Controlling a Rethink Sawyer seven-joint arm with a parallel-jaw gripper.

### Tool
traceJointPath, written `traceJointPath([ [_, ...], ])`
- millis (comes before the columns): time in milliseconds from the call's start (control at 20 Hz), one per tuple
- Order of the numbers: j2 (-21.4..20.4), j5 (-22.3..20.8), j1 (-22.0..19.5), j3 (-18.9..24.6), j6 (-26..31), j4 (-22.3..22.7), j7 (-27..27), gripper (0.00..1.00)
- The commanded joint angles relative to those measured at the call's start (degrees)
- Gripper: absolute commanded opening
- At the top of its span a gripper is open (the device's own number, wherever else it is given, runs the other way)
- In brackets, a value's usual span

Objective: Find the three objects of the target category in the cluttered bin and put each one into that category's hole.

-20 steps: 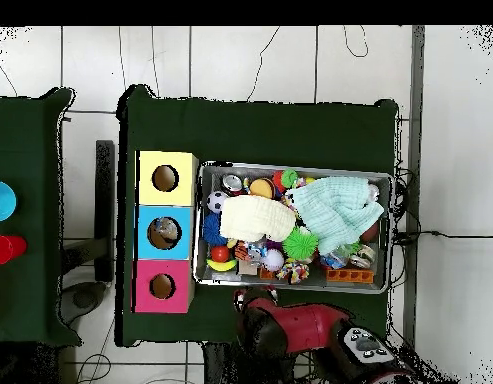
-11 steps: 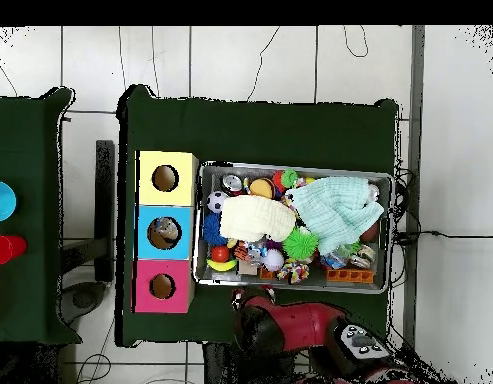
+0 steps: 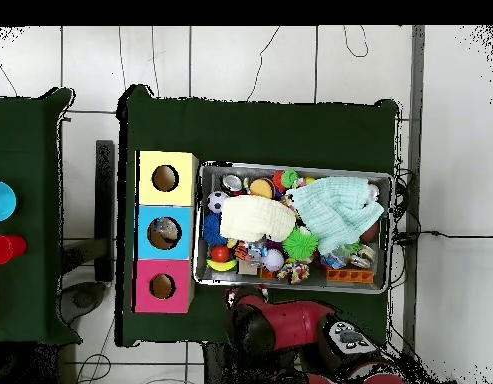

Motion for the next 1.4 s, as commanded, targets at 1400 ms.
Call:
traceJointPath([
  [1400,-8.31,7.09,4.87,-1.62,16.44,-9.28,6.24,1.0],
])
